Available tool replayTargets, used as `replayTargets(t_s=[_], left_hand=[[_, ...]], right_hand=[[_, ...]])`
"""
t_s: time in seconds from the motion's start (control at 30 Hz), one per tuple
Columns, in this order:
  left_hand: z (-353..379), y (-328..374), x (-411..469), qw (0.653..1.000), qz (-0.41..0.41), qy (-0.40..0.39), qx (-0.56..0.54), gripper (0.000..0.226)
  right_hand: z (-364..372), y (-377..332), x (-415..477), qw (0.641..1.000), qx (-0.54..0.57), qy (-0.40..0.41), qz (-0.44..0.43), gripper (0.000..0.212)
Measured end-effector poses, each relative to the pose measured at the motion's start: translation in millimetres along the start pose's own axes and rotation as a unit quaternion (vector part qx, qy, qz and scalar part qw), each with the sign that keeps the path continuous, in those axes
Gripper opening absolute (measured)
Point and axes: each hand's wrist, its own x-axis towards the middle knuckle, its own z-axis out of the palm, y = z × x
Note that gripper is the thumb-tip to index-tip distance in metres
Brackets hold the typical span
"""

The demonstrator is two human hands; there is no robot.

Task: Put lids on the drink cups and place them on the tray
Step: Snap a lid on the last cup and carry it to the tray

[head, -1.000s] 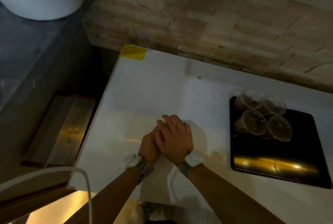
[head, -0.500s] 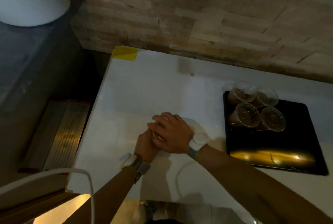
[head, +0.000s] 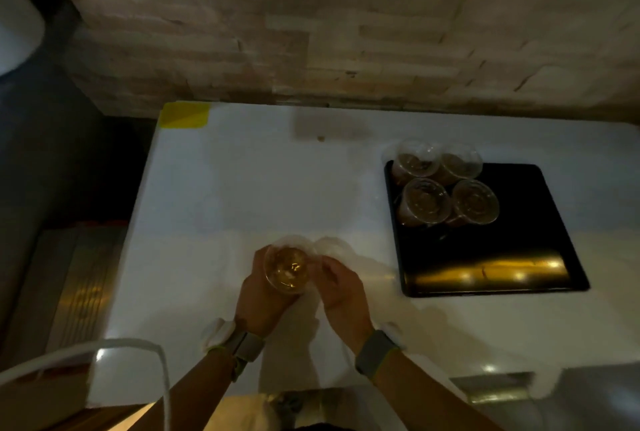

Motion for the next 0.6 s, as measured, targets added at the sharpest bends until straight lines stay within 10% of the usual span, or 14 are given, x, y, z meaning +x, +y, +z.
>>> replayTargets(t_s=[0.6], left_hand=[[157,126,2,0.986,0.136,-0.092,0.019,0.041]], right_hand=[[-196,9,-3,0.994,0.021,0.093,-0.053,0.016]])
